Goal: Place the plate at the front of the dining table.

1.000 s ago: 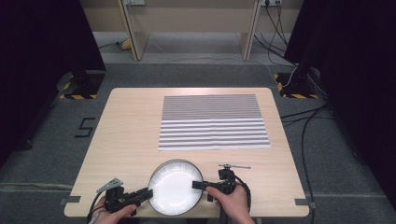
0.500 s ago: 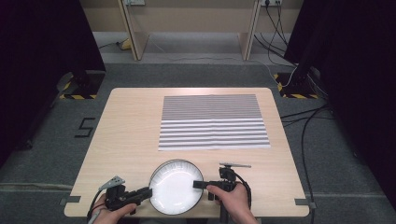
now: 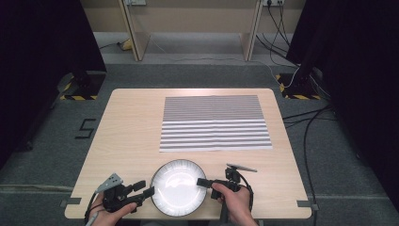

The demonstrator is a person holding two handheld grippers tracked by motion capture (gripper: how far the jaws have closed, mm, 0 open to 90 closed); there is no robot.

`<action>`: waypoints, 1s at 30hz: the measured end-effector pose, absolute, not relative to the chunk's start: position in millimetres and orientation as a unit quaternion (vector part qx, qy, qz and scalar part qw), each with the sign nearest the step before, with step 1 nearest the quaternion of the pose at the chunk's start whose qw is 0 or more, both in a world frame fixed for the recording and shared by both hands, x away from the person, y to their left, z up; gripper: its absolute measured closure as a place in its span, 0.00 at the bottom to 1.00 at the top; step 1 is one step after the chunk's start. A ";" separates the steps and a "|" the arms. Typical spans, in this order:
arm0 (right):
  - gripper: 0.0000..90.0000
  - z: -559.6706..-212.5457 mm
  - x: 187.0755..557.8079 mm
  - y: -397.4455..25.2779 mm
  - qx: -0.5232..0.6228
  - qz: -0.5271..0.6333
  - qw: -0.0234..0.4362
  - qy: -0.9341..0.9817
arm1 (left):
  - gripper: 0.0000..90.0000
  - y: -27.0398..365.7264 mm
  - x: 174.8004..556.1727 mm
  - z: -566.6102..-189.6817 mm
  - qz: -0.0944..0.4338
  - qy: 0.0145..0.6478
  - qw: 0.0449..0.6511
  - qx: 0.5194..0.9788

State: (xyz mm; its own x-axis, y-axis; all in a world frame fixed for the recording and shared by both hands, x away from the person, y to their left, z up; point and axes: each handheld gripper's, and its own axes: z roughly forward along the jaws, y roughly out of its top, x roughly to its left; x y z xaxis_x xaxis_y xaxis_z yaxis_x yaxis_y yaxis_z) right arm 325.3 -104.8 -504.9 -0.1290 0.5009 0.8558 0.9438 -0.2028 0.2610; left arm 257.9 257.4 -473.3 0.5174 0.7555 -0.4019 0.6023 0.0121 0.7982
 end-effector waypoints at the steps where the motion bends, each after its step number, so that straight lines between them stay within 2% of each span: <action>1: 0.85 -505.0 326.1 -105.6 -0.614 -0.472 0.234 -0.587 | 0.46 259.6 257.8 -471.2 0.083 0.483 0.522 0.698; 10: 0.85 -499.4 328.9 -108.1 -0.609 -0.492 0.239 -0.574 | 0.43 273.1 257.9 -468.5 0.105 0.486 0.544 0.676; 30: 0.84 -481.6 338.3 -132.1 -0.620 -0.524 0.201 -0.548 | 0.42 278.2 258.1 -481.8 0.108 0.495 0.540 0.673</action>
State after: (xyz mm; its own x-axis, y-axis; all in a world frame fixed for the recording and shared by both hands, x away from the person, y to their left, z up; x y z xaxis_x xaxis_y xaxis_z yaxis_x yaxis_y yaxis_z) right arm 338.3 -132.1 -481.6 -0.1513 0.4685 0.8704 0.8903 -0.3181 0.3259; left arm 258.1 278.2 -481.8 0.4876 0.7815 -0.3891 0.5488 0.0722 0.8328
